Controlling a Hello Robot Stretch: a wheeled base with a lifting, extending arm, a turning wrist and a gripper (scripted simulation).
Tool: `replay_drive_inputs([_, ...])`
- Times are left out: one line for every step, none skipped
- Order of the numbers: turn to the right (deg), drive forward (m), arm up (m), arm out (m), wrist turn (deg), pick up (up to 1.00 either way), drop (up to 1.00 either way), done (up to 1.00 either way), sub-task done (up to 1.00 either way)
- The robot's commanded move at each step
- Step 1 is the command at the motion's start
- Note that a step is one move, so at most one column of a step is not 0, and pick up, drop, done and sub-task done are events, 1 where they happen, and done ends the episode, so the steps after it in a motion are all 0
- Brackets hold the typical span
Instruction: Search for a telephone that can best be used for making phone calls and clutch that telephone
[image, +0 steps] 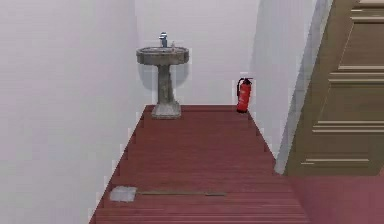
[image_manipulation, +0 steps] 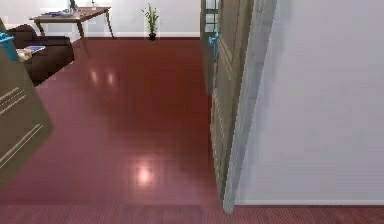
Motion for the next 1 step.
replay_drive_inputs([45.0,0.00,0.00,0.00,0.0,0.00,0.00,0.00,0.00])
